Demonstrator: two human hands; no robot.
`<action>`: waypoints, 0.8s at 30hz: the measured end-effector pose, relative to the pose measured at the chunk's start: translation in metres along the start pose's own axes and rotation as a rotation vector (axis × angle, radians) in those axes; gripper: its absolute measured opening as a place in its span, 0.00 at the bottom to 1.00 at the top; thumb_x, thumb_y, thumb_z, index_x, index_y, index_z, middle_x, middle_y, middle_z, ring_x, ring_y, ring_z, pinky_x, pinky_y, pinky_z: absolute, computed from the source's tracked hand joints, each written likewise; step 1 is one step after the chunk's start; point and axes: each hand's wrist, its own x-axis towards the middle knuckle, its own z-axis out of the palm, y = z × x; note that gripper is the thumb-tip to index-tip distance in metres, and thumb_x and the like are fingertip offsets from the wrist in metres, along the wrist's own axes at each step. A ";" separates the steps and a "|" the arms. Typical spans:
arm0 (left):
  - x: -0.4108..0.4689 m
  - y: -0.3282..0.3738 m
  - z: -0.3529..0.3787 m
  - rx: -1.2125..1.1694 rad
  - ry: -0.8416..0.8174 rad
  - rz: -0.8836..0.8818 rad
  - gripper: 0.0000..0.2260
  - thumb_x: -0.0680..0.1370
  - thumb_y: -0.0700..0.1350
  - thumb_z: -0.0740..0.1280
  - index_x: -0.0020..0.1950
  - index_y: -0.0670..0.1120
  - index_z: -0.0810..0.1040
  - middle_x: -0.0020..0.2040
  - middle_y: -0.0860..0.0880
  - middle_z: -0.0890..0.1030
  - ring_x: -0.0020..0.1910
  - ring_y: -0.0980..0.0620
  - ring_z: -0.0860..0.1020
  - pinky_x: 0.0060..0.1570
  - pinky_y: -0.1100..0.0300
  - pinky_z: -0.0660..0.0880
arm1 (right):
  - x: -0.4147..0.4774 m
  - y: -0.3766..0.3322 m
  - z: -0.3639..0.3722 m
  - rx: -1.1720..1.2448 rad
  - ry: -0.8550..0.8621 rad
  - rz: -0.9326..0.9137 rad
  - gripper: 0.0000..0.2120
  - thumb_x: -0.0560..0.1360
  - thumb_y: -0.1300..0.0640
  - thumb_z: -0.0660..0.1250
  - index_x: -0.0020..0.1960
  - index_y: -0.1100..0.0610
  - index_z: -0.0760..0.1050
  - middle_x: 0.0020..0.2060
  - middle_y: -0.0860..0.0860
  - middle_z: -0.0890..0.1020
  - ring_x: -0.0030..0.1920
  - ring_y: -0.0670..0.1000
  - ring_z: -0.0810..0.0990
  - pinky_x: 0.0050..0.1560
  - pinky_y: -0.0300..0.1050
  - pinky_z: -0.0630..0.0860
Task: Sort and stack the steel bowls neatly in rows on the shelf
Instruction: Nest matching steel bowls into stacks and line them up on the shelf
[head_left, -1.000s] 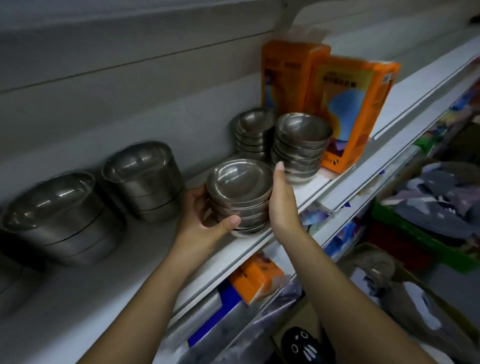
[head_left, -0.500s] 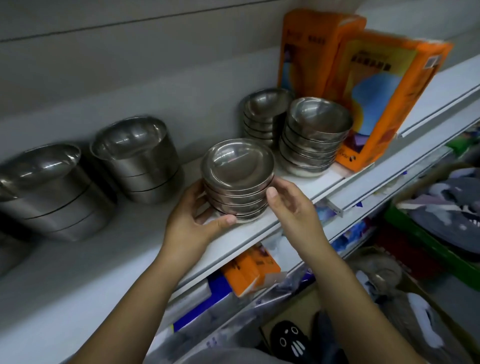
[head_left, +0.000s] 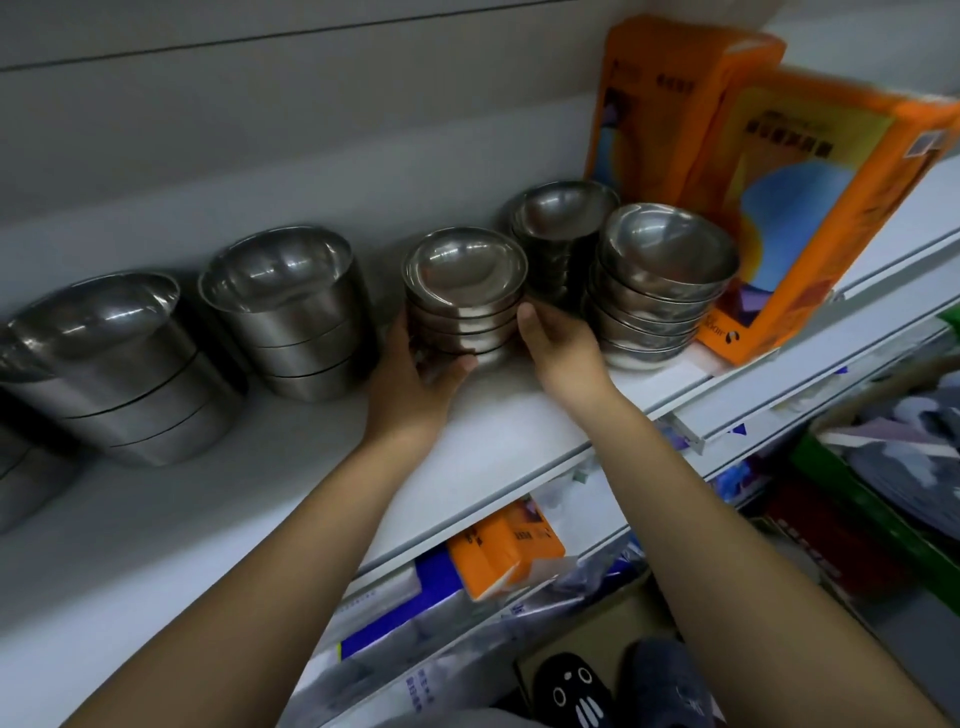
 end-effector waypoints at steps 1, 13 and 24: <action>0.003 -0.001 0.000 0.026 0.008 0.004 0.37 0.75 0.39 0.76 0.80 0.44 0.63 0.69 0.50 0.77 0.55 0.74 0.77 0.53 0.77 0.73 | 0.005 0.001 0.003 -0.032 0.013 -0.003 0.18 0.84 0.50 0.59 0.63 0.59 0.80 0.59 0.53 0.84 0.62 0.50 0.80 0.64 0.44 0.74; 0.033 -0.011 0.004 0.172 0.083 0.079 0.43 0.71 0.57 0.73 0.82 0.48 0.60 0.74 0.50 0.75 0.72 0.52 0.74 0.72 0.49 0.71 | 0.033 -0.008 0.014 -0.189 0.038 0.046 0.18 0.86 0.53 0.56 0.62 0.61 0.81 0.58 0.58 0.84 0.60 0.56 0.80 0.47 0.37 0.65; -0.008 -0.012 -0.005 0.388 -0.007 -0.088 0.34 0.80 0.49 0.71 0.82 0.44 0.60 0.79 0.44 0.66 0.76 0.46 0.68 0.73 0.57 0.65 | -0.004 -0.026 0.013 -0.283 -0.065 -0.011 0.21 0.82 0.54 0.66 0.72 0.59 0.71 0.63 0.57 0.81 0.62 0.55 0.79 0.55 0.38 0.70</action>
